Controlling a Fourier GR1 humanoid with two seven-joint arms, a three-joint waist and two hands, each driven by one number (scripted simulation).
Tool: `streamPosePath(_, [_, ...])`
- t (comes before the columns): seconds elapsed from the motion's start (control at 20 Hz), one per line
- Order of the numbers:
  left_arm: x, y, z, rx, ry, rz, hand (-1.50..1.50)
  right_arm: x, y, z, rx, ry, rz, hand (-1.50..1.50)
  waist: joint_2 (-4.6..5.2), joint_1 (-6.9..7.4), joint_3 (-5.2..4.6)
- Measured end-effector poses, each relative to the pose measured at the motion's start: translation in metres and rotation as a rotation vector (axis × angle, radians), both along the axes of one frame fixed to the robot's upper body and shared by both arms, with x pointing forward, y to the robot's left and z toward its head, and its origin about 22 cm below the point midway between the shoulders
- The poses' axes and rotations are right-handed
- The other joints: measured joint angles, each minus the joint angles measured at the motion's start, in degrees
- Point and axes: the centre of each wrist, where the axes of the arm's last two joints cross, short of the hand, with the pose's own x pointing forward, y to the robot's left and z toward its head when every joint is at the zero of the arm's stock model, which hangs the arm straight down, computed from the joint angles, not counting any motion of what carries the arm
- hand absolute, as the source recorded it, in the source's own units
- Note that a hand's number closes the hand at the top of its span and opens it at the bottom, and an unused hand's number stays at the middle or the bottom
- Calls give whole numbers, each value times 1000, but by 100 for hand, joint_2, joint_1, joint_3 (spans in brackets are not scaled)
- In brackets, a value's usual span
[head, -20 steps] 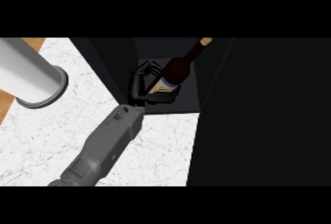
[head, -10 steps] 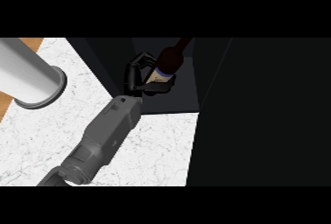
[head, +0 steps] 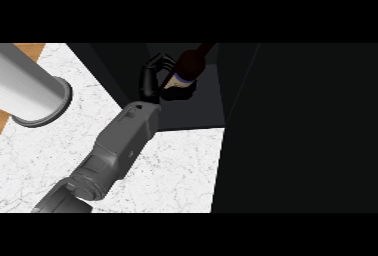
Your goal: Pick up the wine, place it into the cabinet and close the cabinet
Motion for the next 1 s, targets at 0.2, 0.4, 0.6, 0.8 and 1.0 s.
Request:
streamPosePath(0.2, [2, 0, 2, 56, 16, 37, 150, 0, 1, 1, 0, -7, 8, -150, 22, -37, -2])
streamPosePath(0.4, [5, 5, 5, 75, 30, 36, 150, 2, 0, 1, -2, -17, 11, -150, 35, -61, 3])
streamPosePath(0.6, [8, 7, 9, 100, 47, 69, 150, 3, 1, 0, 0, -22, 23, -150, 62, -115, 1])
streamPosePath(0.8, [4, 10, 0, 96, 94, 96, 150, 1, 3, 3, 3, -22, 35, -150, 80, -170, -4])
streamPosePath(1.0, [3, 10, -2, -14, 112, 70, 150, 2, 4, 4, 7, -21, 38, -150, 87, -172, -4])
